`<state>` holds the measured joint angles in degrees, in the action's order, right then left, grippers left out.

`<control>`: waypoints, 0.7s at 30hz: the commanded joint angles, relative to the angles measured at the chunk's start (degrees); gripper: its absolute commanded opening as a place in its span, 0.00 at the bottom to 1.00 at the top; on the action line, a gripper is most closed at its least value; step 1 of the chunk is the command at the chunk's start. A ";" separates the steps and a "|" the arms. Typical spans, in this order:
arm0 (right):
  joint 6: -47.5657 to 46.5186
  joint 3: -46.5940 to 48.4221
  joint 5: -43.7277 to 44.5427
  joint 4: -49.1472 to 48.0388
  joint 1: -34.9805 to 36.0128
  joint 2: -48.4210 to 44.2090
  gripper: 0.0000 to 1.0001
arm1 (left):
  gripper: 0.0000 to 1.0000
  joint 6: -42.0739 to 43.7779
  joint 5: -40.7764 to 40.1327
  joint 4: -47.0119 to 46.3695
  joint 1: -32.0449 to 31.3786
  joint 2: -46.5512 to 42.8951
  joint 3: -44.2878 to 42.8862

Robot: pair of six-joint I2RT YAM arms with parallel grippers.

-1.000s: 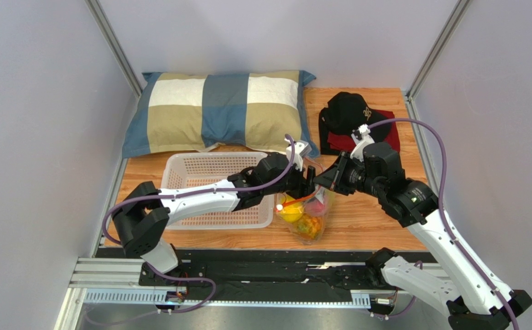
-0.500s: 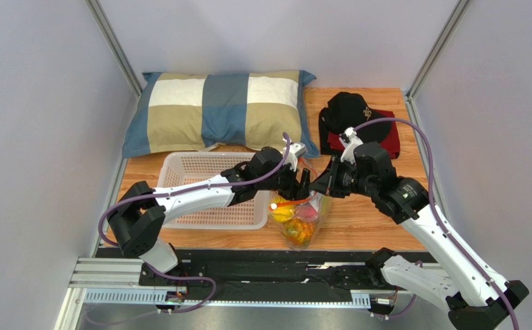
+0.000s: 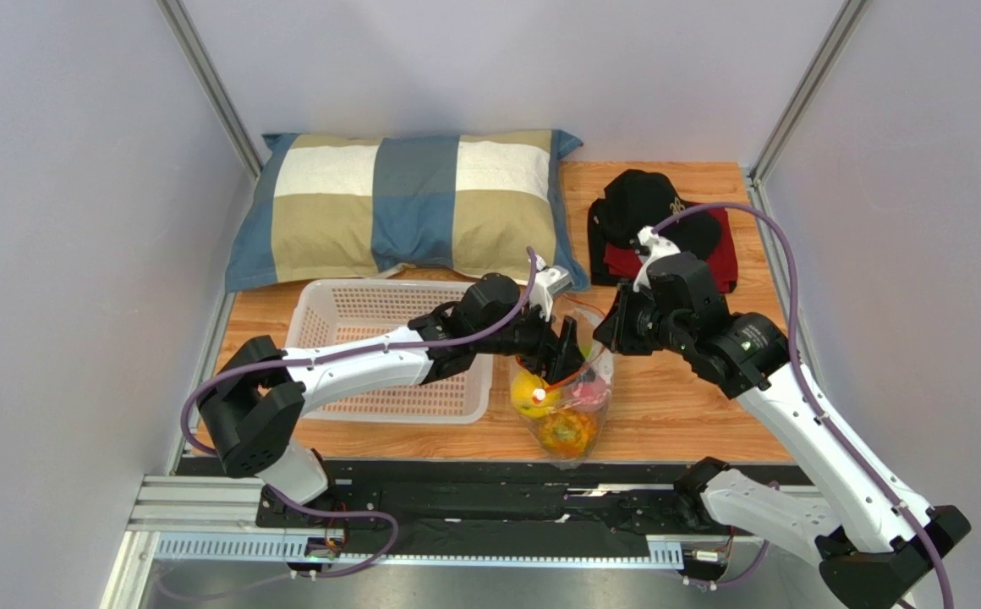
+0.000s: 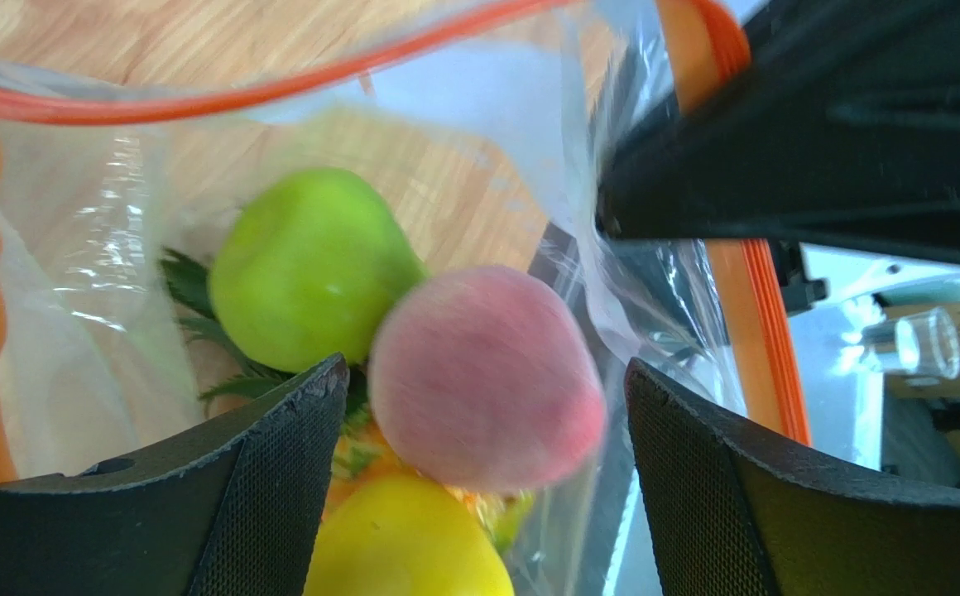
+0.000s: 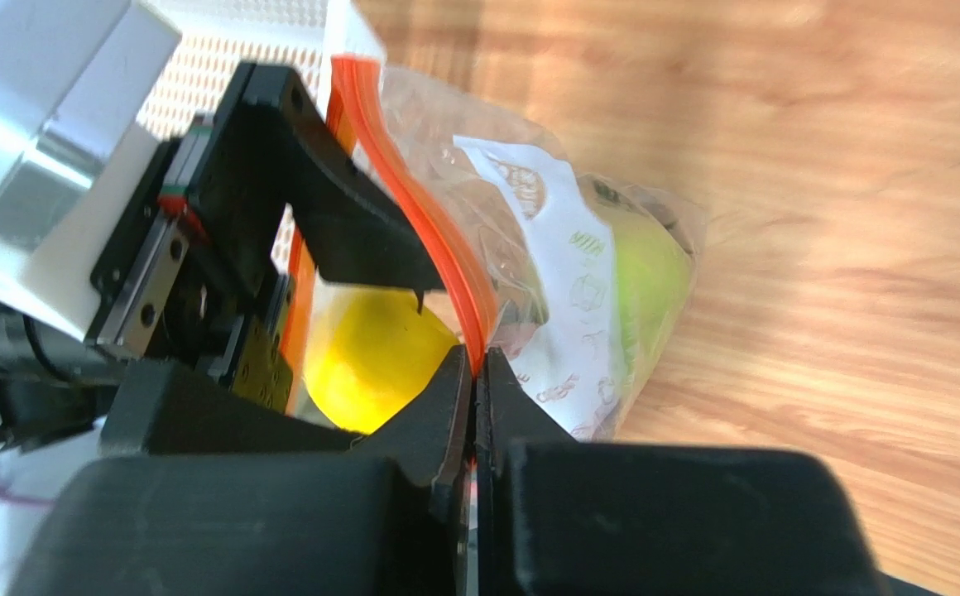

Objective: Open the zip-top bag and remove the fake food

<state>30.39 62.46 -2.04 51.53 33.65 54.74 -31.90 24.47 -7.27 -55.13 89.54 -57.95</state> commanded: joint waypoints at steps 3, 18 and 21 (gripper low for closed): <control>-5.52 7.50 7.58 1.12 -0.95 2.39 0.00 | 0.86 -6.07 0.49 -13.39 -0.24 -1.39 0.65; -0.51 0.48 -4.98 -7.58 -1.04 3.01 0.00 | 0.99 -6.33 -2.41 -15.84 -0.24 7.31 0.47; 0.28 -1.54 -5.34 -8.37 -0.95 2.30 0.00 | 0.99 -7.29 -2.23 -17.50 -0.24 8.89 0.12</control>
<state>28.67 62.87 -4.47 47.35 32.80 59.05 -37.85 22.15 -19.14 -55.24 96.88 -57.43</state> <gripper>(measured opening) 0.010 0.992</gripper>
